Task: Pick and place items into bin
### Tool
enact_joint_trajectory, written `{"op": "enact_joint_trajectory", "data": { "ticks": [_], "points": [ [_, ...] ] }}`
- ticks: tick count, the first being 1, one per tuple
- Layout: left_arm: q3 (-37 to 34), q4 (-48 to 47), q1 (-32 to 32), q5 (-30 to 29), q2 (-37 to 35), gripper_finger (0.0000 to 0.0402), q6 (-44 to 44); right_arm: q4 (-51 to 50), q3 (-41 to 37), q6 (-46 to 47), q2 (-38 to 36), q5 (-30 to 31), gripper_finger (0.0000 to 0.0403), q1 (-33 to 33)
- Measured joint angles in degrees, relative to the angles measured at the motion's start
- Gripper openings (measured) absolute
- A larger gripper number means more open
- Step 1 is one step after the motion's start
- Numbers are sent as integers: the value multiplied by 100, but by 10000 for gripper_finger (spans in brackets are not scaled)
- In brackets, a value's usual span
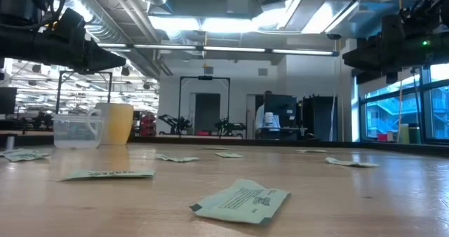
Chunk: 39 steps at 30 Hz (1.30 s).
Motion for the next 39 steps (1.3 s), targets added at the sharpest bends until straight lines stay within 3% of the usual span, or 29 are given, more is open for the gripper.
{"op": "enact_joint_trajectory", "data": {
  "ticks": [14,22,39],
  "points": [
    [1,0,0,0,0,72,0,0,0,-40,0,0,116,1],
    [0,-1,0,0,0,72,0,-1,0,-893,0,-5,116,1],
    [1,28,0,2,0,72,0,0,0,-870,1,-2,116,0]
  ]
}}
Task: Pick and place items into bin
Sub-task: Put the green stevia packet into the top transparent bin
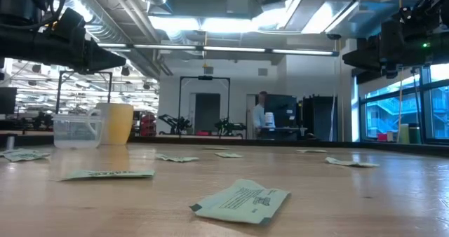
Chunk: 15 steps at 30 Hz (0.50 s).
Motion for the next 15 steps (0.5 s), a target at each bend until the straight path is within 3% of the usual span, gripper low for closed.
{"op": "enact_joint_trajectory", "data": {
  "ticks": [15],
  "points": [
    [0,9,2,55,-1,75,-42,26,0,-34,-1,9,116,0]
  ]
}}
